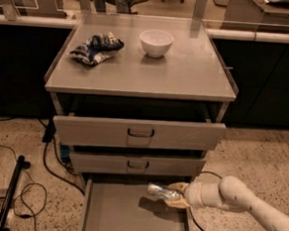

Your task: Pick redbull can from bottom drawer and place on counter

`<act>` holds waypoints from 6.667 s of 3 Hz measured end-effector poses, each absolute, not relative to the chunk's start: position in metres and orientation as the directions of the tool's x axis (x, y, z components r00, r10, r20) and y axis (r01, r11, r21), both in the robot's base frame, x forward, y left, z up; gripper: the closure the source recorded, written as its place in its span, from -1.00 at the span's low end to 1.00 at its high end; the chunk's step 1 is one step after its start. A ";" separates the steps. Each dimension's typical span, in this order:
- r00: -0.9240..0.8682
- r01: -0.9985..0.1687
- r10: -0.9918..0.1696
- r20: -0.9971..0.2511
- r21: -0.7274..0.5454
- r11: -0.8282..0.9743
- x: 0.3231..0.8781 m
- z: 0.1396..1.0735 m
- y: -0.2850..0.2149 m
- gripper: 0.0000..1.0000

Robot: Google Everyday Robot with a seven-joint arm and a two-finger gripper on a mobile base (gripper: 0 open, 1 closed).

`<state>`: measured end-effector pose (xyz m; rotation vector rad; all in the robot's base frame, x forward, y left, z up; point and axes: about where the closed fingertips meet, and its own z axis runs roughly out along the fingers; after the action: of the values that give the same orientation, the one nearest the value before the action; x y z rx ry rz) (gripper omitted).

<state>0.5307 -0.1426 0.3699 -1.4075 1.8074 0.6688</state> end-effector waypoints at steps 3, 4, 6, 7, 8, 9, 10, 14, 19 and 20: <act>-0.114 -0.942 -0.650 -0.751 -0.125 0.311 0.545 0.521 -0.209 1.00; -0.114 -0.942 -0.650 -0.751 -0.125 0.311 0.545 0.521 -0.209 1.00; 0.015 -0.910 -0.720 -0.694 -0.307 0.278 0.556 0.616 -0.215 1.00; 0.059 -0.901 -0.716 -0.696 -0.345 0.261 0.559 0.659 -0.218 1.00; 0.083 -0.903 -0.702 -0.707 -0.352 0.247 0.564 0.700 -0.220 1.00; 0.115 -0.898 -0.702 -0.703 -0.375 0.228 0.565 0.745 -0.220 1.00; 0.161 -0.881 -0.703 -0.693 -0.422 0.215 0.560 0.801 -0.220 1.00; 0.267 -0.832 -0.686 -0.677 -0.521 0.191 0.570 0.886 -0.206 1.00; 0.035 -0.801 -0.676 -0.736 -0.425 0.422 0.720 0.892 -0.142 1.00; 0.004 -0.800 -0.679 -0.734 -0.410 0.438 0.728 0.882 -0.140 1.00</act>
Offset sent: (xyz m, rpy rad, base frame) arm 0.0180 -0.0797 0.1920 -0.1627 -0.0829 -0.0817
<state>0.7277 -0.1398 0.8822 -1.2866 1.7188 0.1549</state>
